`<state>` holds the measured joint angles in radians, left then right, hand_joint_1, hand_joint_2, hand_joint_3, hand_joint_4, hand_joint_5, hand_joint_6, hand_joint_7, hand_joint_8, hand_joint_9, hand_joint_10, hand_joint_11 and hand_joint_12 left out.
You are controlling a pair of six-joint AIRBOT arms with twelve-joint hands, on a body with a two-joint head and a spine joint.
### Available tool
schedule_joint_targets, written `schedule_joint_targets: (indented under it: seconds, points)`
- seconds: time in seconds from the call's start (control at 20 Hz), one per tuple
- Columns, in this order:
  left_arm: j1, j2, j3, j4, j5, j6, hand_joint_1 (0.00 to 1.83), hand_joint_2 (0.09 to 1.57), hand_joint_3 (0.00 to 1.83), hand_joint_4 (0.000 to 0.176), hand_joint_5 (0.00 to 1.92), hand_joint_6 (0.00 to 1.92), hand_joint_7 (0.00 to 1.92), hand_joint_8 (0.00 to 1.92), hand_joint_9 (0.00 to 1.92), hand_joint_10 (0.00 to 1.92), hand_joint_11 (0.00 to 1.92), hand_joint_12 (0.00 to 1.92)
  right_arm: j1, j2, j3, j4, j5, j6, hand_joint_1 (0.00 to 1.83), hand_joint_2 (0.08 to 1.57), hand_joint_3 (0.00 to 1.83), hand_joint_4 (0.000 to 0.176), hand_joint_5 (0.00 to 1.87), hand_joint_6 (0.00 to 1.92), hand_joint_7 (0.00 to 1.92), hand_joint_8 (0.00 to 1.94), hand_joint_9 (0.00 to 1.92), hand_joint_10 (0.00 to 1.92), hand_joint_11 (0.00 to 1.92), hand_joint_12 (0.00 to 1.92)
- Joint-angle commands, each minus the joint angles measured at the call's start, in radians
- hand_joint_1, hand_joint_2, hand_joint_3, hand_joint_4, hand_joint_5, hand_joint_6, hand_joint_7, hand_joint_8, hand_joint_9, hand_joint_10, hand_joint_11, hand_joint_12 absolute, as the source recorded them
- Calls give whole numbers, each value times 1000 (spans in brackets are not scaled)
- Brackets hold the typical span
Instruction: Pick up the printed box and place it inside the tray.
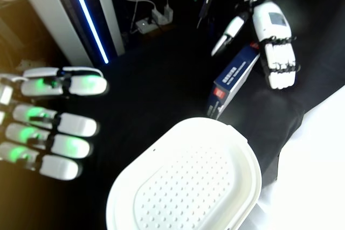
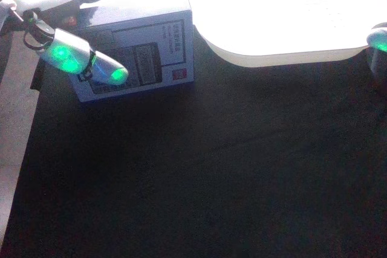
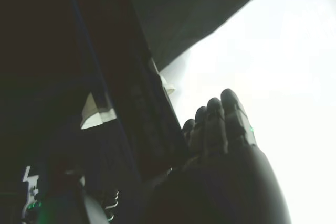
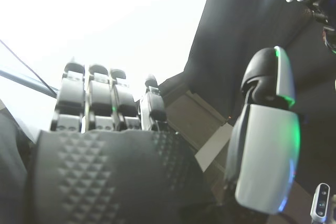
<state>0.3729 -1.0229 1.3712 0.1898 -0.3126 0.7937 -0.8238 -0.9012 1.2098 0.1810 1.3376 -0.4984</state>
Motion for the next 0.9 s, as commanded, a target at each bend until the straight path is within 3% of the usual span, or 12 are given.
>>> schedule_joint_targets:
  seconds: [0.0, 0.1, 0.15, 0.2, 0.3, 0.4, 0.5, 0.7, 0.85]
  points:
    - [-13, 4, 3, -8, -97, 0, 827, 801, 2, 0, 346, 9, 458, 17, 482, 36, 238, 651, 12, 5, 6, 21, 126, 6, 677, 828, 5, 147, 0, 0, 32, 6, 46, 13, 14, 34]
    - [-11, -2, 4, -3, -104, 0, 1206, 903, 0, 0, 813, 49, 917, 40, 960, 75, 637, 856, 12, 3, 7, 21, 128, 6, 685, 823, 1, 151, 0, 0, 35, 5, 64, 16, 46, 53]
    - [-9, -5, 3, -3, -109, 0, 1352, 1041, 2, 0, 838, 881, 1047, 605, 1077, 723, 815, 859, 12, 2, 7, 21, 128, 6, 678, 831, 4, 142, 0, 0, 32, 3, 62, 13, 34, 52]
    - [-8, -7, 4, -3, -116, 0, 1382, 1076, 2, 0, 838, 1031, 1048, 742, 1113, 903, 1032, 825, 12, 1, 7, 21, 129, 6, 700, 828, 2, 140, 0, 0, 34, 3, 55, 9, 36, 56]
    - [-3, -11, 4, -7, -131, -1, 1388, 1096, 0, 0, 828, 954, 1031, 849, 1087, 1048, 1109, 834, 12, 0, 7, 21, 130, 6, 709, 849, 10, 139, 0, 0, 50, 8, 64, 11, 19, 55]
    - [20, -11, 4, -39, -169, -1, 1389, 1091, 1, 0, 849, 944, 1039, 831, 1087, 1055, 1085, 882, 12, -1, 7, 21, 131, 6, 715, 863, 0, 148, 0, 0, 93, 7, 94, 2, 0, 218]
    - [41, 0, 3, -89, -222, -2, 1386, 1101, 0, 0, 811, 1021, 1019, 853, 1080, 1051, 1085, 891, 12, -1, 7, 21, 131, 7, 740, 853, 0, 154, 0, 0, 113, 6, 72, 0, 0, 213]
    - [50, 104, -63, -153, -347, -6, 1379, 1123, 0, 0, 767, 1198, 924, 954, 1069, 1048, 1092, 905, 12, -1, 6, 21, 136, 20, 765, 806, 0, 146, 5, 0, 105, 0, 84, 3, 0, 269]
    - [50, 180, -138, -153, -456, -7, 1379, 1125, 0, 0, 783, 1164, 937, 937, 1039, 1122, 1009, 988, 12, -2, 5, 16, 136, 24, 804, 738, 0, 173, 4, 1, 91, 1, 59, 1, 0, 221]
